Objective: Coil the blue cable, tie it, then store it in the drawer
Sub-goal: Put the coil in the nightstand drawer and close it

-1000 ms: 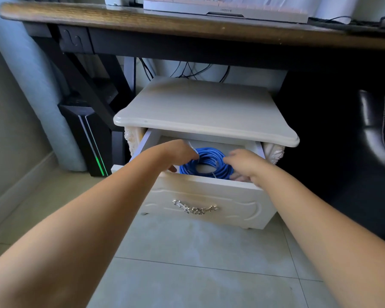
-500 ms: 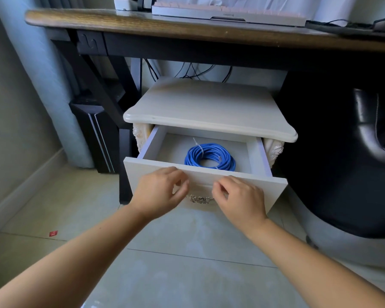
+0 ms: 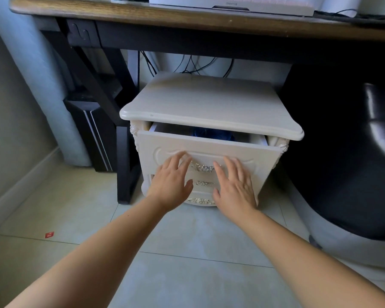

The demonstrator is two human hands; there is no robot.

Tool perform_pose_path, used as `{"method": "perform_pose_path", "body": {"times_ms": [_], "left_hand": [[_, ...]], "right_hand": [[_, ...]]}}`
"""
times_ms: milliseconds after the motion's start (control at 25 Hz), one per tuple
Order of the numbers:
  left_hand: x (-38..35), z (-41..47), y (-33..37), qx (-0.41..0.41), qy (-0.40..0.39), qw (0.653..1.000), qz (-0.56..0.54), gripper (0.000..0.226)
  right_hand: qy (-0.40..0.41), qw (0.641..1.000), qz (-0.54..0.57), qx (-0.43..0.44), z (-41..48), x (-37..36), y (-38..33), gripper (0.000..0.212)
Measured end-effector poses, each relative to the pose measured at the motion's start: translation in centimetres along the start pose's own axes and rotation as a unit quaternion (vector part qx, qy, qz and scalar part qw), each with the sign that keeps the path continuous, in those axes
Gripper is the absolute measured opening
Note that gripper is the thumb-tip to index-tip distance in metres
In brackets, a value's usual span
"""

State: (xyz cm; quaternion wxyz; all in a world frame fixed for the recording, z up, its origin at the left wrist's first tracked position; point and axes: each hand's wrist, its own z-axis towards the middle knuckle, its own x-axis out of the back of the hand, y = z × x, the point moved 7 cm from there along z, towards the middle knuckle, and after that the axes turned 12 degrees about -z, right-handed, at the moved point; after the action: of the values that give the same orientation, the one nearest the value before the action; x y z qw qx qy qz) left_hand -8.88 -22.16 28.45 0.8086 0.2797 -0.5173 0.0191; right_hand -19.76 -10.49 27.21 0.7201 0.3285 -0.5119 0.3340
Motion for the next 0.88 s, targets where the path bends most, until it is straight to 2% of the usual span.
{"method": "perform_pose_path", "body": {"times_ms": [80, 240, 880], "left_hand": [[-0.8, 1.1, -0.2, 0.011, -0.025, 0.999, 0.017, 0.066], [-2.3, 3.4, -0.8, 0.04, -0.074, 0.996, 0.043, 0.071], [-2.6, 6.8, -0.7, 0.092, -0.108, 0.989, 0.033, 0.076]], "right_hand": [[-0.038, 0.999, -0.004, 0.003, 1.0, -1.2, 0.2, 0.07], [-0.058, 0.998, -0.008, -0.007, 3.2, -2.0, 0.6, 0.073], [-0.113, 0.99, 0.072, -0.05, 6.4, -1.7, 0.8, 0.076]]}}
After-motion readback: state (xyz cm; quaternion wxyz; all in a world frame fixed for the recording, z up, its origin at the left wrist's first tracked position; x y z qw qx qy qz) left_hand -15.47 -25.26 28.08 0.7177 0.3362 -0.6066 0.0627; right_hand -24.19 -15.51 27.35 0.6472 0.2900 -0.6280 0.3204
